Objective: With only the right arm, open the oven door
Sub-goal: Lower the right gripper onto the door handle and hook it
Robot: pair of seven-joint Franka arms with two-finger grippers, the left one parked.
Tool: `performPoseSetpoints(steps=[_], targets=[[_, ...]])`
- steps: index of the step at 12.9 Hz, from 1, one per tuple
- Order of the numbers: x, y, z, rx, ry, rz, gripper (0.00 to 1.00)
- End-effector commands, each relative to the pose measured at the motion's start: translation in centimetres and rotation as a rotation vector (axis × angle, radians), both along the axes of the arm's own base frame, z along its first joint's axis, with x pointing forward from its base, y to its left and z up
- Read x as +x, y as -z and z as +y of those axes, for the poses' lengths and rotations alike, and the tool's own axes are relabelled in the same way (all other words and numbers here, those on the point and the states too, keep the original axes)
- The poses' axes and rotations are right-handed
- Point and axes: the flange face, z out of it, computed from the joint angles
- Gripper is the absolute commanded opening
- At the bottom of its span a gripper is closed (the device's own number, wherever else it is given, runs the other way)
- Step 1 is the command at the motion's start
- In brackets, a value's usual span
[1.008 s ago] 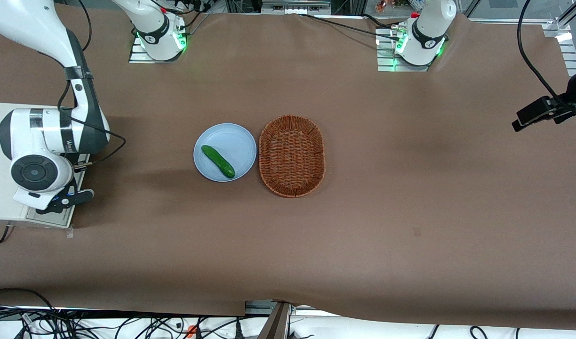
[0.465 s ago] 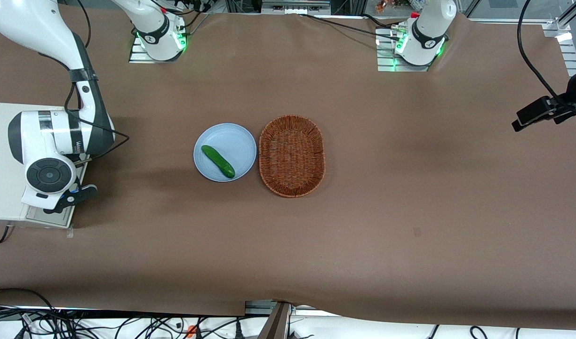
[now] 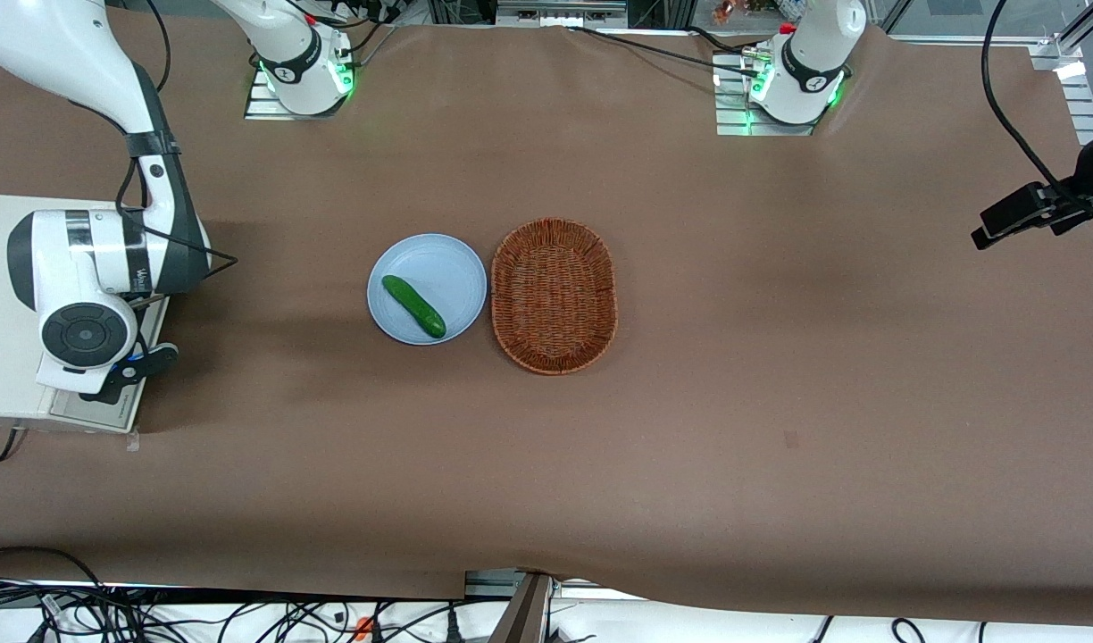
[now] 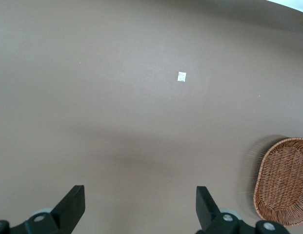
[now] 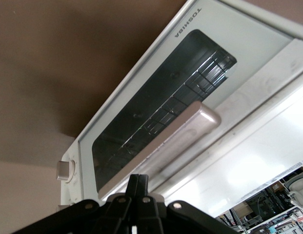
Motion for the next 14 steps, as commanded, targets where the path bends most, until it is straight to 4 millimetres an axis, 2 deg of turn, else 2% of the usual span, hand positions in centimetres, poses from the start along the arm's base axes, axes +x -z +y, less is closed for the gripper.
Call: performPoseSetpoints(steps=[1, 4, 14], targets=[[-1.0, -0.4, -1.0, -0.009, -0.022, 0.033, 0.0], [-0.9, -0.3, -1.3, -0.007, -0.025, 0.029, 0.0], [-0.1, 1.6, -0.4, 0.019, -0.039, -0.002, 0.0]])
